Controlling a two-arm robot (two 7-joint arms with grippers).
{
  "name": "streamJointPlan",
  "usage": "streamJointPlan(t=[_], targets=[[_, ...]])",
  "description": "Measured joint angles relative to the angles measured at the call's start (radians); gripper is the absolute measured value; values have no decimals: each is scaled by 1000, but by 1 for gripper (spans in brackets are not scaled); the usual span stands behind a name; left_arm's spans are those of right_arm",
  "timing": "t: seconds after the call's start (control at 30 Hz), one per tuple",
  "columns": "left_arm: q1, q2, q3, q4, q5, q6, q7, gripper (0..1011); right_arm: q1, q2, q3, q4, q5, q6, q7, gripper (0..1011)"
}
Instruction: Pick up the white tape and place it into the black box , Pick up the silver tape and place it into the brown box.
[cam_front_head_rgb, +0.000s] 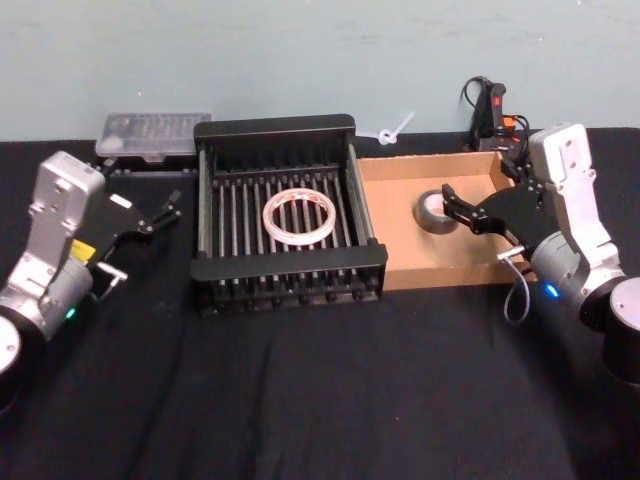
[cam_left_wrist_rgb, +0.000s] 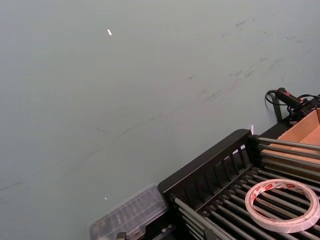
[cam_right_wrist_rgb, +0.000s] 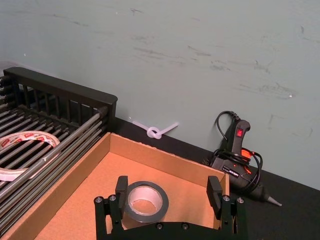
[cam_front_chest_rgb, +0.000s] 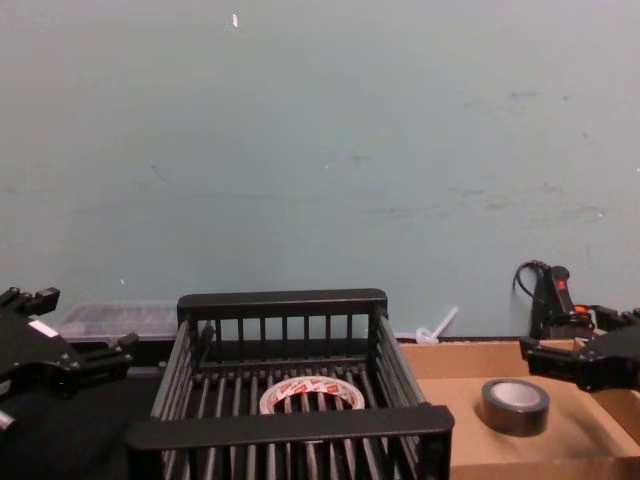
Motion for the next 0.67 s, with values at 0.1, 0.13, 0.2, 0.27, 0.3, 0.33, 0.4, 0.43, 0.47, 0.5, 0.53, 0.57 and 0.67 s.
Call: streamJointPlan(t=[0.1,0.13,0.2,0.27,0.3,0.33,0.4,0.43,0.47,0.5,0.53,0.57,0.67], targets=[[0,0,0,0,0,0,0,1001,0,0,0,0,0,0,0,1002],[0,0,0,0,0,0,0,1001,0,0,0,0,0,0,0,1002],[0,0,0,0,0,0,0,1001,0,0,0,0,0,0,0,1002],[0,0,0,0,0,0,0,1001,0,0,0,0,0,0,0,1002],[0,0,0,0,0,0,0,1001,0,0,0,0,0,0,0,1002],[0,0,0,0,0,0,0,1001,0,0,0,0,0,0,0,1002],[0,0,0,0,0,0,0,1001,0,0,0,0,0,0,0,1002],[0,0,0,0,0,0,0,1001,0,0,0,0,0,0,0,1002],[0,0,0,0,0,0,0,1001,0,0,0,0,0,0,0,1002],[0,0,0,0,0,0,0,1001,0,0,0,0,0,0,0,1002],[0,0,0,0,0,0,0,1001,0,0,0,0,0,0,0,1002],[0,0,0,0,0,0,0,1001,0,0,0,0,0,0,0,1002],[0,0,0,0,0,0,0,1001,0,0,0,0,0,0,0,1002]])
